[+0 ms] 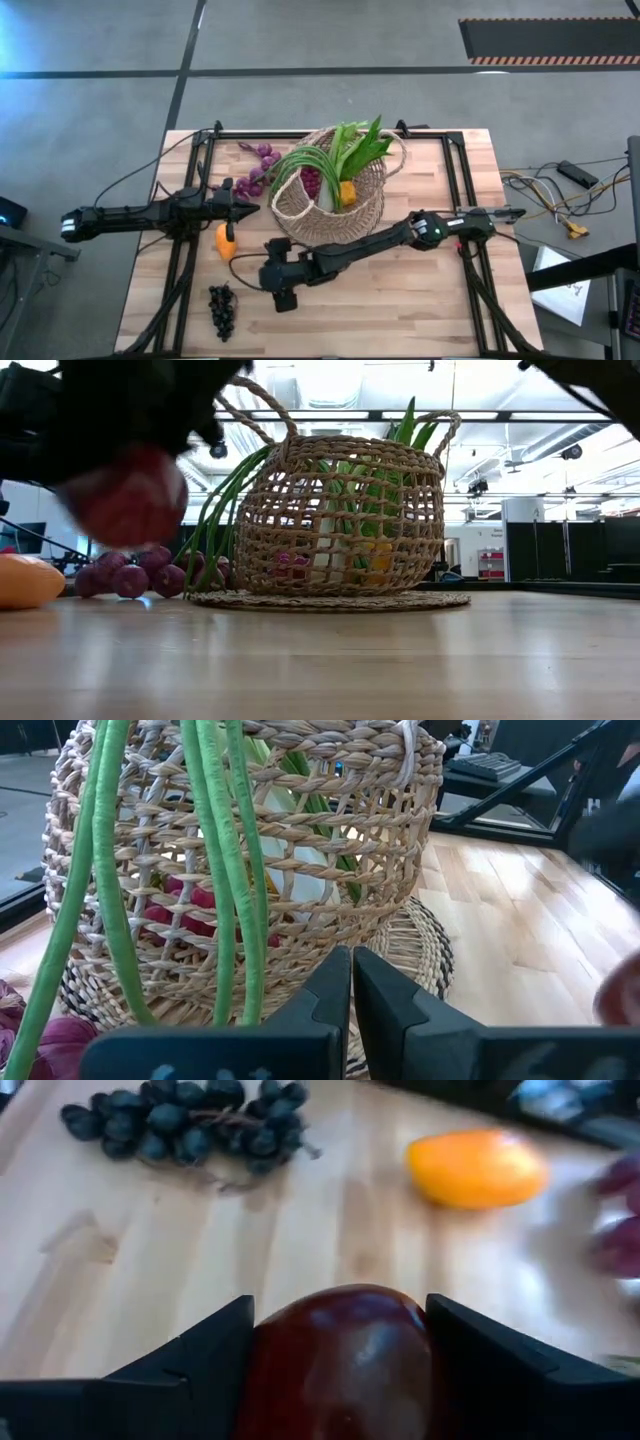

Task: Build produce basket
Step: Put the red apple into the basket

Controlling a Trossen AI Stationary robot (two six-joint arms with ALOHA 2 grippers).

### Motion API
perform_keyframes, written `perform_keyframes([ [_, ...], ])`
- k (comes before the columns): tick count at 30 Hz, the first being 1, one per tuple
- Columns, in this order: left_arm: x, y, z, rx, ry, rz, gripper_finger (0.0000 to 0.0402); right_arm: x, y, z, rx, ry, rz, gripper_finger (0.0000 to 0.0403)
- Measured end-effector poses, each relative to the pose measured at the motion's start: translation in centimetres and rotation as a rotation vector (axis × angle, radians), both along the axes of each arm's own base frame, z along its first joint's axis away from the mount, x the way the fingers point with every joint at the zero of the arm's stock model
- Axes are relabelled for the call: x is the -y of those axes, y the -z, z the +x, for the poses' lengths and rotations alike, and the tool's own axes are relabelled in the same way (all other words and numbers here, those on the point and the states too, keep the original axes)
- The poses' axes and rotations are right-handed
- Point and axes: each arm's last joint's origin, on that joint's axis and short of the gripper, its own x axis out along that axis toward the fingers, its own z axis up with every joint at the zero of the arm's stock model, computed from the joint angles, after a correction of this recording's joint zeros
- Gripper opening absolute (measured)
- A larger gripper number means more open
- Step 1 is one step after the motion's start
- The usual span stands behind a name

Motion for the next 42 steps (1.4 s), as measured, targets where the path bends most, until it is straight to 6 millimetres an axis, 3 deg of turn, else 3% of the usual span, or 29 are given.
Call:
perform_keyframes([
  [5, 0.0, 0.0, 0.0, -0.001, 0.000, 0.000, 0.0000, -1.6, -4.2, -2.7, 0.038, 0.054, -0.182, 0.0263],
  [10, 0.0, 0.0, 0.0, 0.000, 0.000, 0.000, 0.0000, -1.5, -8.3, -6.3, 0.065, 0.142, -0.336, 0.0262],
  [15, 0.0, 0.0, 0.0, 0.000, 0.000, 0.000, 0.0000, 0.9, -11.0, -11.7, 0.098, 0.291, -0.405, 0.0263],
  [20, 0.0, 0.0, 0.0, 0.000, 0.000, 0.000, 0.0000, 4.3, -12.1, -17.0, 0.225, 0.505, -0.506, 0.0263],
  [25, 0.0, 0.0, 0.0, 0.000, 0.000, 0.000, 0.0000, 8.4, -11.0, -20.1, 0.359, 0.624, -0.499, 0.0263],
  [32, 0.0, 0.0, 0.0, 0.000, 0.000, 0.000, 0.0000, 13.4, -6.6, -21.5, 0.540, 0.660, -0.352, 0.0264],
  [37, 0.0, 0.0, 0.0, 0.000, 0.000, 0.000, 0.0000, 15.0, -4.4, -21.8, 0.571, 0.662, -0.193, 0.0264],
  [42, 0.0, 0.0, 0.0, -0.001, 0.000, 0.000, 0.0000, 15.0, -3.3, -21.7, 0.532, 0.650, -0.135, 0.0266],
])
